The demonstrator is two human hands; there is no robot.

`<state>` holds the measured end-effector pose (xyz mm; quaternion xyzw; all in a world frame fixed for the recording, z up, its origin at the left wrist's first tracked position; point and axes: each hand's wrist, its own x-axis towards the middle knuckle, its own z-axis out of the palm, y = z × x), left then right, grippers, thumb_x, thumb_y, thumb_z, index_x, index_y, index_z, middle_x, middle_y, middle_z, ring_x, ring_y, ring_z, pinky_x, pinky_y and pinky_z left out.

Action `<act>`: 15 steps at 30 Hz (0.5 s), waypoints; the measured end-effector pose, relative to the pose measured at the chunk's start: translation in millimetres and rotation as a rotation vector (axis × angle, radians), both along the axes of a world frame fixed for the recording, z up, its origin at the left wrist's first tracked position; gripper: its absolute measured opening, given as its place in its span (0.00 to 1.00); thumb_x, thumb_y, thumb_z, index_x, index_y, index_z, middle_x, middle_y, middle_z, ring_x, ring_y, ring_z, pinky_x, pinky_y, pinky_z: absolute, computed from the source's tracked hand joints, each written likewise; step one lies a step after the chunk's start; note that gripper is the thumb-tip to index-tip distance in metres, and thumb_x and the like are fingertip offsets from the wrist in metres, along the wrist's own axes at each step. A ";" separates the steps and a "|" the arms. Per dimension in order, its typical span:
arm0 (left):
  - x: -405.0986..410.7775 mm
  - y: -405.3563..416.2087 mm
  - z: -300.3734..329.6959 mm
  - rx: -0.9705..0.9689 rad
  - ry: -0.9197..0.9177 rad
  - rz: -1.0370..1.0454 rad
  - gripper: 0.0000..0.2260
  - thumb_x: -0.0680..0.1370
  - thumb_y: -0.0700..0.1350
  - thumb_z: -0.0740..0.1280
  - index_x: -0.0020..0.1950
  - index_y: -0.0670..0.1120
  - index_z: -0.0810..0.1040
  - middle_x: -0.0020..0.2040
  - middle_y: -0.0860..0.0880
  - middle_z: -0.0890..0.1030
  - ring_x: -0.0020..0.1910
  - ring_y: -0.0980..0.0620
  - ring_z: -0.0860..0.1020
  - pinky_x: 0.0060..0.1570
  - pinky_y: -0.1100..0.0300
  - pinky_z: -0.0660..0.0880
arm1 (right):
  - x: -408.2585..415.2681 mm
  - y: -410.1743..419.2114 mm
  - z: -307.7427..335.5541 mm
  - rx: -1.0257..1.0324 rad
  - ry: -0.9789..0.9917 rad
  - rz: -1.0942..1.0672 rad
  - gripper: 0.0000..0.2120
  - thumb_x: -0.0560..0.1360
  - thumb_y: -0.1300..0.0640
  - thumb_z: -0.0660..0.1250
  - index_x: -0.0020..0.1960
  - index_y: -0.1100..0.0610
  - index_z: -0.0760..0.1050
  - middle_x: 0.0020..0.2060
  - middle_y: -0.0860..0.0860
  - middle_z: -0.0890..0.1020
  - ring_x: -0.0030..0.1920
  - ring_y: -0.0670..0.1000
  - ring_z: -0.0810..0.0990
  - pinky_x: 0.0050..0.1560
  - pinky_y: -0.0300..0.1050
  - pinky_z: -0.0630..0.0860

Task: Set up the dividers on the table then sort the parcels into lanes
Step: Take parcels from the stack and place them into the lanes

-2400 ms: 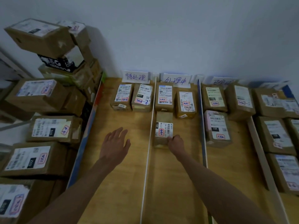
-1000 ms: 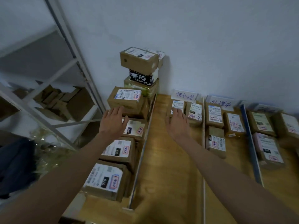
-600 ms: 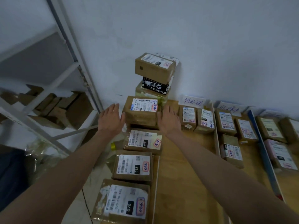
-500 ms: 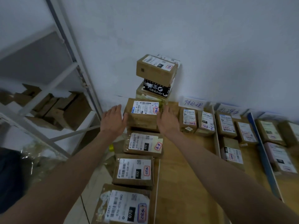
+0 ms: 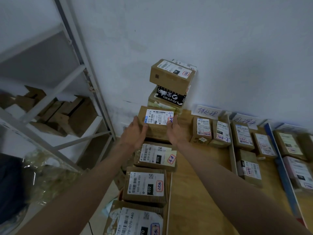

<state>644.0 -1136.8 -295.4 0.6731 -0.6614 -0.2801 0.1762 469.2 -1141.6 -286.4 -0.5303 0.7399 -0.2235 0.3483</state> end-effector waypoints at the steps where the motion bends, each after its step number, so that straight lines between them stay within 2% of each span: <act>1: -1.5 -0.2 1.3 0.001 0.022 0.005 0.30 0.82 0.62 0.50 0.79 0.48 0.51 0.71 0.43 0.71 0.67 0.39 0.73 0.66 0.37 0.69 | -0.9 -0.4 -0.9 -0.031 -0.027 -0.011 0.27 0.84 0.47 0.47 0.81 0.51 0.45 0.68 0.59 0.73 0.64 0.63 0.75 0.50 0.46 0.70; 3: -4.1 -1.0 7.7 -0.019 0.081 0.019 0.31 0.82 0.62 0.52 0.80 0.47 0.50 0.74 0.42 0.68 0.69 0.40 0.70 0.68 0.39 0.68 | -2.9 1.8 4.1 -0.126 -0.105 -0.039 0.25 0.84 0.48 0.50 0.79 0.48 0.50 0.70 0.57 0.72 0.63 0.62 0.76 0.57 0.52 0.75; 5: -5.4 -4.8 17.3 -0.065 0.146 0.051 0.31 0.82 0.62 0.54 0.80 0.48 0.51 0.75 0.43 0.65 0.72 0.41 0.67 0.70 0.42 0.66 | -9.1 3.2 9.4 -0.149 -0.202 -0.069 0.27 0.83 0.47 0.53 0.79 0.46 0.49 0.69 0.54 0.72 0.61 0.58 0.77 0.62 0.57 0.75; 7: -6.1 -10.5 30.0 -0.123 0.182 0.071 0.30 0.81 0.61 0.56 0.79 0.50 0.55 0.75 0.44 0.65 0.72 0.41 0.65 0.70 0.43 0.64 | -15.9 8.3 20.6 -0.121 -0.320 -0.084 0.26 0.82 0.46 0.54 0.78 0.46 0.51 0.63 0.56 0.76 0.55 0.56 0.81 0.57 0.58 0.79; 10: -10.0 -14.4 48.6 -0.199 0.181 0.041 0.24 0.81 0.59 0.58 0.75 0.51 0.62 0.69 0.44 0.69 0.68 0.42 0.67 0.66 0.46 0.66 | -27.0 22.1 44.6 -0.042 -0.455 -0.103 0.19 0.84 0.48 0.55 0.72 0.54 0.61 0.56 0.58 0.82 0.47 0.56 0.85 0.45 0.47 0.83; 11: -12.5 -14.1 53.6 -0.219 0.171 0.024 0.22 0.81 0.57 0.59 0.73 0.50 0.64 0.67 0.44 0.70 0.66 0.42 0.67 0.65 0.48 0.66 | -30.9 26.4 49.0 -0.022 -0.461 -0.094 0.18 0.83 0.48 0.56 0.70 0.56 0.62 0.54 0.58 0.83 0.45 0.56 0.85 0.44 0.45 0.83; 15: -25.4 -7.7 64.8 -0.245 0.146 -0.076 0.17 0.81 0.54 0.60 0.68 0.49 0.67 0.63 0.45 0.72 0.62 0.44 0.69 0.60 0.50 0.67 | -46.6 49.1 59.4 0.069 -0.430 -0.005 0.23 0.80 0.46 0.64 0.66 0.59 0.65 0.51 0.57 0.85 0.45 0.56 0.86 0.51 0.51 0.83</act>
